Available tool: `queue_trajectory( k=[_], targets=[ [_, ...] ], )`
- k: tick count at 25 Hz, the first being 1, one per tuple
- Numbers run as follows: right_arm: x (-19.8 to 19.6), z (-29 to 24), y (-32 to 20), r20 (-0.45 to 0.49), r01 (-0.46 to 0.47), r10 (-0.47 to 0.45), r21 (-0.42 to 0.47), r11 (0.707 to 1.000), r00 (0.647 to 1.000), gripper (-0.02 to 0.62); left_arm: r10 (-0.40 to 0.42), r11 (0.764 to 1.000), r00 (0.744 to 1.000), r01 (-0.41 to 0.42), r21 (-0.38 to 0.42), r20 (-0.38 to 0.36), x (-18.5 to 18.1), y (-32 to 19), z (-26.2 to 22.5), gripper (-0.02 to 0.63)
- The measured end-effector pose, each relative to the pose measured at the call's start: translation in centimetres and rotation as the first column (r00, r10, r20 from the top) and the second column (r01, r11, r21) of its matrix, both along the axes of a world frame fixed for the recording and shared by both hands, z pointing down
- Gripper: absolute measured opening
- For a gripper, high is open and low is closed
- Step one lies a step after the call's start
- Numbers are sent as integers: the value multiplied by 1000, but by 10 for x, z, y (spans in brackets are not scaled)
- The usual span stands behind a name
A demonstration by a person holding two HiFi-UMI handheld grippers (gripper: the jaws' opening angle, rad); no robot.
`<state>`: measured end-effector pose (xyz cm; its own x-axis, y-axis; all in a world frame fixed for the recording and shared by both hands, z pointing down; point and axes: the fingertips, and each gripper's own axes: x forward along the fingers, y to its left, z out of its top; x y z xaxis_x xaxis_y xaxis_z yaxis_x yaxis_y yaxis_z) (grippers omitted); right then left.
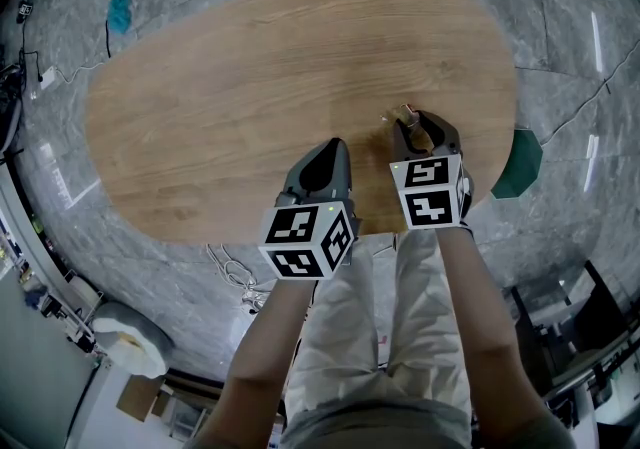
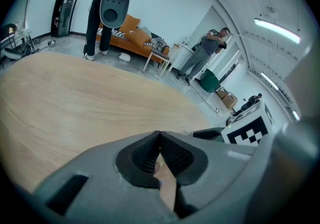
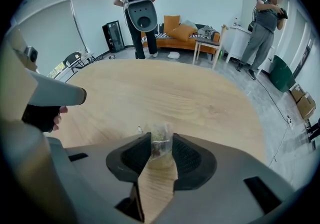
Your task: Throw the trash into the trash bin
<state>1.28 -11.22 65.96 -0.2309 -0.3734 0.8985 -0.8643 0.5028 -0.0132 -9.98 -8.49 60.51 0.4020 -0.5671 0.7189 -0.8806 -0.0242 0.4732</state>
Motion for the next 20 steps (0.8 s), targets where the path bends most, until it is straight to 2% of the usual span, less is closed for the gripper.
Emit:
queue_trajectory(
  k=[9,20],
  targets=[
    [3,-6,0,-4,-11,11,14,1000,1000,55,1,1000,1000,-1,8,3,2,0,-4,0],
    [10,-19,3,3,-26,26,35,999,1000,41,24,999,1000,-24,21,0,14,2,-13,0]
  ],
)
